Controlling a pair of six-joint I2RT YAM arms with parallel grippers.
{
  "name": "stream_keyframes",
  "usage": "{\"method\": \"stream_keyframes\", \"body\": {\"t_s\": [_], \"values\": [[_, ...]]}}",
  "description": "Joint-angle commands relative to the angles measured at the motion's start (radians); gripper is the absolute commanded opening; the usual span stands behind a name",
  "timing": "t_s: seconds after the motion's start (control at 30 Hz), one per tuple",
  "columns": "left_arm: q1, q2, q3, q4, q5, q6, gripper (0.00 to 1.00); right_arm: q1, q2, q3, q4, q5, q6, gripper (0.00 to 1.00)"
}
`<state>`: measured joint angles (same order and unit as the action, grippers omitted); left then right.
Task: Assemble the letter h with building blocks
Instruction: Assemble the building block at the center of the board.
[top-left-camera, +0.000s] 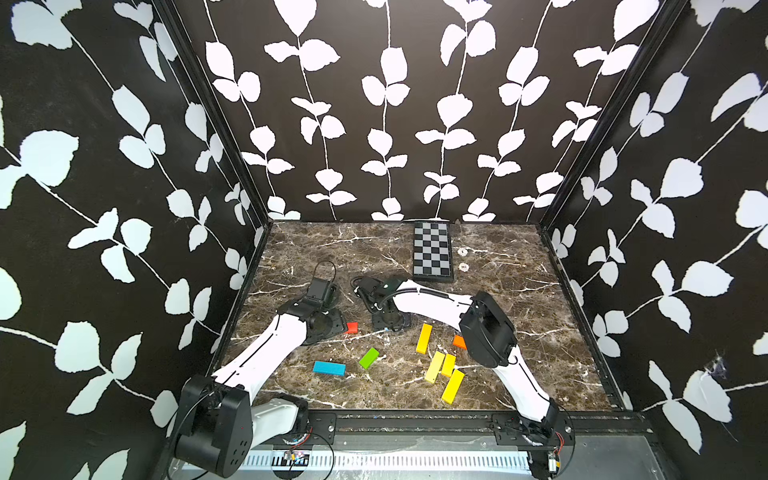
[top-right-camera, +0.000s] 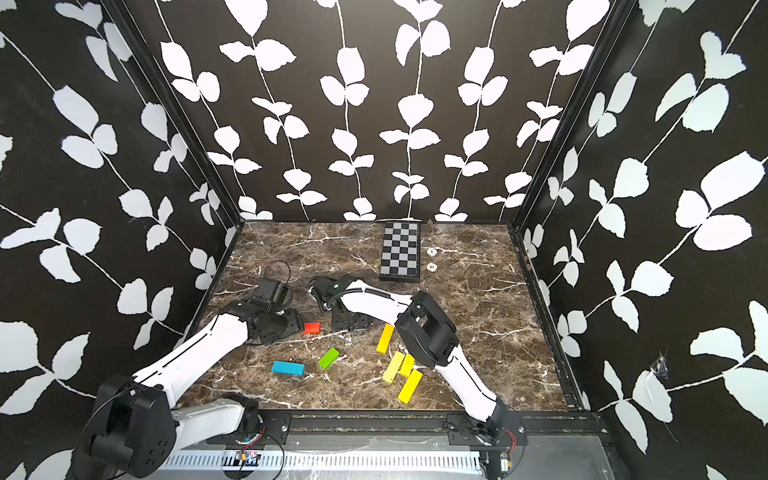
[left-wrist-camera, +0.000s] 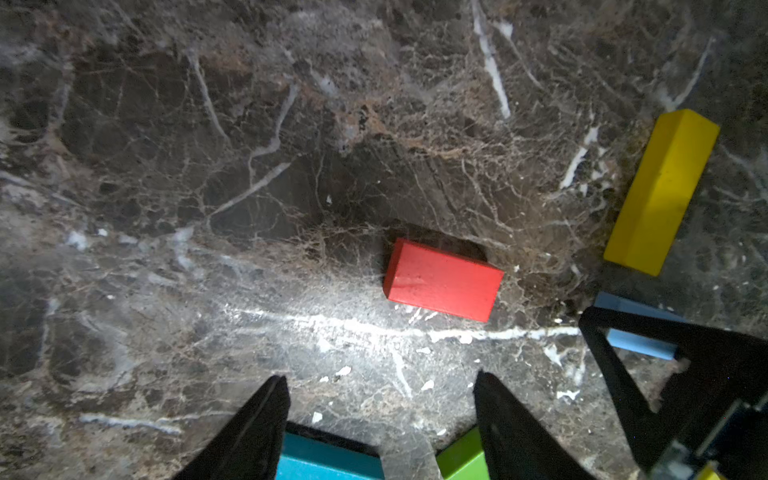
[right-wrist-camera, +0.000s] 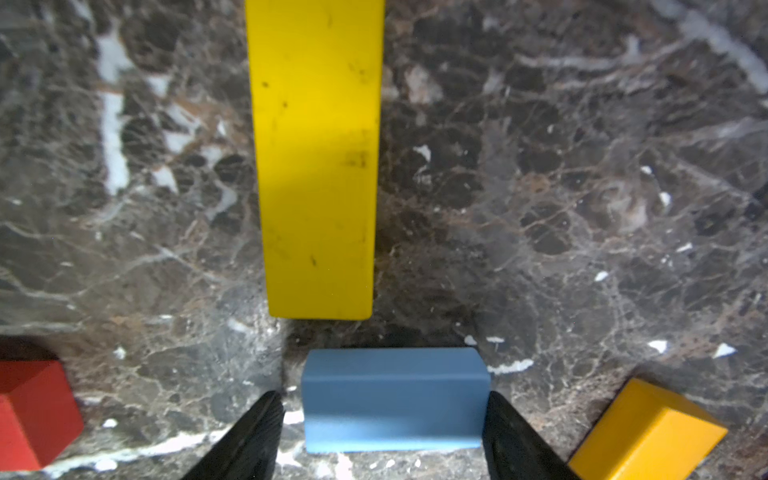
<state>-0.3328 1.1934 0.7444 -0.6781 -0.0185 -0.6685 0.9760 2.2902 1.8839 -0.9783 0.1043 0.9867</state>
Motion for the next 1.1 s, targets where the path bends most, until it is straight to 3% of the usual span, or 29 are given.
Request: {"method": "stream_keyframes", "body": {"t_s": [0.0, 0.2, 1.07], "values": [[0.006, -0.017, -0.019, 0.0, 0.002, 0.015, 0.73, -0.009, 0.01, -0.001, -0.023, -0.009, 0.026, 0.69], [0.006, -0.016, -0.017, -0.002, -0.004, 0.023, 0.72, -0.013, 0.017, -0.013, -0.002, -0.034, 0.038, 0.5], [0.006, 0.039, -0.01, 0.017, 0.022, 0.051, 0.73, -0.036, 0.114, 0.126, -0.057, -0.013, 0.0, 0.52]]}}
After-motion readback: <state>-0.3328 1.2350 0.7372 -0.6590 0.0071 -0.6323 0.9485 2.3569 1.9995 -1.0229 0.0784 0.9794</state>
